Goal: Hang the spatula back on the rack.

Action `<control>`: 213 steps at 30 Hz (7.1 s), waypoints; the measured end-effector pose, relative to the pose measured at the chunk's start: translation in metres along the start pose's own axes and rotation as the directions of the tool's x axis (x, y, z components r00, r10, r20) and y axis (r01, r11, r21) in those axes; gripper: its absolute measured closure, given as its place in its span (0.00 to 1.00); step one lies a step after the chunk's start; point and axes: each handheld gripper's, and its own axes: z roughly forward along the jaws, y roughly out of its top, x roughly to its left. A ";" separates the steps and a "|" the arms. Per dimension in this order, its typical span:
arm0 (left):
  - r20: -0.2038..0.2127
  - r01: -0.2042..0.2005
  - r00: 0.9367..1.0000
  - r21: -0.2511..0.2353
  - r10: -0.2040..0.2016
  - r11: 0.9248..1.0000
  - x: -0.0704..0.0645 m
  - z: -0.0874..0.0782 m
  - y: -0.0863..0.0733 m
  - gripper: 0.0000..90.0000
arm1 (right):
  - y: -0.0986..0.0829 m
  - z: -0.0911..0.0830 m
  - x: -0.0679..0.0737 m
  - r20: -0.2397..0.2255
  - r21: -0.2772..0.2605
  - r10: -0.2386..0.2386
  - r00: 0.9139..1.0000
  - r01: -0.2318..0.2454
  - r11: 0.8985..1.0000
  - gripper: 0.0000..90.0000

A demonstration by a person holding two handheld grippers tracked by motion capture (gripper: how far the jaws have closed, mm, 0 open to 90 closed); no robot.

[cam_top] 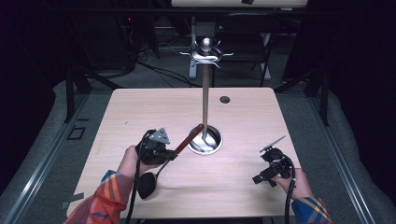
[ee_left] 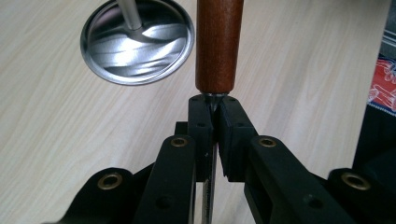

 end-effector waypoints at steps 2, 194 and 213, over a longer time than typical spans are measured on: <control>-0.010 0.000 1.000 -0.020 0.000 1.000 -0.002 -0.005 0.000 0.94 | 0.000 0.000 -0.001 0.006 0.003 0.002 1.000 -0.002 1.000 0.18; -0.289 0.049 0.946 -0.319 -0.147 0.946 0.024 -0.030 0.135 0.91 | 0.000 0.000 -0.001 0.013 0.005 -0.003 1.000 0.003 1.000 0.18; -0.284 0.028 0.949 -0.356 -0.137 0.934 0.017 -0.041 0.123 0.73 | 0.000 0.000 -0.001 0.030 0.013 -0.002 1.000 0.002 1.000 0.18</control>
